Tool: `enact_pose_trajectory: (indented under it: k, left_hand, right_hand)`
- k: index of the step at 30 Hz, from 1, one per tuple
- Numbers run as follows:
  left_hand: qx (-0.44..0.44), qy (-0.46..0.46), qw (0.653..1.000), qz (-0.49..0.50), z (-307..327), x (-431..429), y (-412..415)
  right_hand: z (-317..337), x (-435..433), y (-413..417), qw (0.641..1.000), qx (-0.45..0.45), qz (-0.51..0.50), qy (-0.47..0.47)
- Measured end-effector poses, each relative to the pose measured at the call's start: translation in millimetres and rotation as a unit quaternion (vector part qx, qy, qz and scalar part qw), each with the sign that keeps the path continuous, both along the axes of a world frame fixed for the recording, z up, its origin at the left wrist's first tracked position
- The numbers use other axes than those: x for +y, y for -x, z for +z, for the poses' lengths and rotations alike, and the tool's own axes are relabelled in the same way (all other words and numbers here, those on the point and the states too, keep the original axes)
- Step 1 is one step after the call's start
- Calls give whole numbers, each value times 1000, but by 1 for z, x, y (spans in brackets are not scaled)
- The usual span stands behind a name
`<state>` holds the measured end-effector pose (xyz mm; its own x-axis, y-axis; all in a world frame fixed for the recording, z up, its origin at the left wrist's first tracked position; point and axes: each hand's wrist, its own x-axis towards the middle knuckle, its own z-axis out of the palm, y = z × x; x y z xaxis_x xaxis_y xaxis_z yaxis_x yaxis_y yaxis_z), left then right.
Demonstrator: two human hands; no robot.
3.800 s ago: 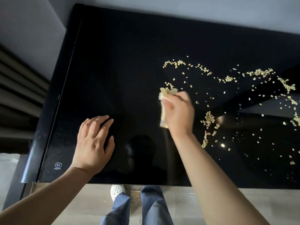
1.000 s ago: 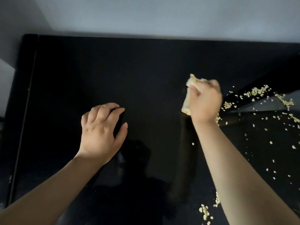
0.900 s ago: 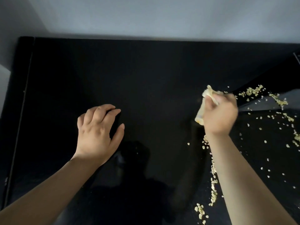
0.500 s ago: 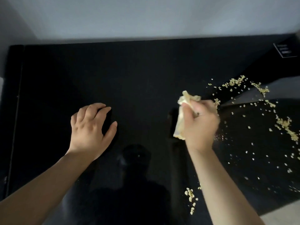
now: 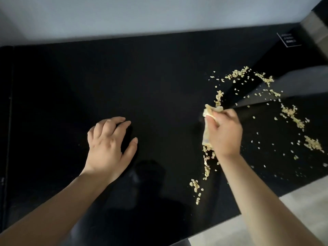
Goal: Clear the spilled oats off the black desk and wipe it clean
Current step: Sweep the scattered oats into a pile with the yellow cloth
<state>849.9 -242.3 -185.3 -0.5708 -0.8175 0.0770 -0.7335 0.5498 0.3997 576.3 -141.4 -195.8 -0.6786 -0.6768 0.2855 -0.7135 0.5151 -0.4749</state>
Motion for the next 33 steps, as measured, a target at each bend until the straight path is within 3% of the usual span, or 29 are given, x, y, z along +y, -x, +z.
enact_pose_trajectory:
  k: [4, 9, 13, 17, 21, 25, 33]
  left_hand:
    - [-5, -3, 999, -33, -2, 22, 6]
    - [-8, -19, 999, -38, 4, 33, 9]
    - [-24, -44, 998, -32, 12, 64, -11]
    - [-39, -52, 998, -24, 19, 85, -32]
    - [-45, -55, 997, -35, 25, 92, -30]
    - [-44, -52, 997, -43, 26, 95, -24]
    - [-46, -65, 995, -63, 20, 101, -12]
  right_hand:
    - [17, 21, 5, 1000, -1, -10, 17]
    - [31, 43, -62, 995, -55, 25, 79]
    - [21, 92, -131, 992, -88, 85, 29]
    - [7, 118, -165, 991, -64, 114, -7]
    - [6, 120, -144, 991, -13, 135, 4]
    - [7, 129, -91, 996, 20, 87, 2]
    - [17, 149, 1, 998, 14, 18, -58]
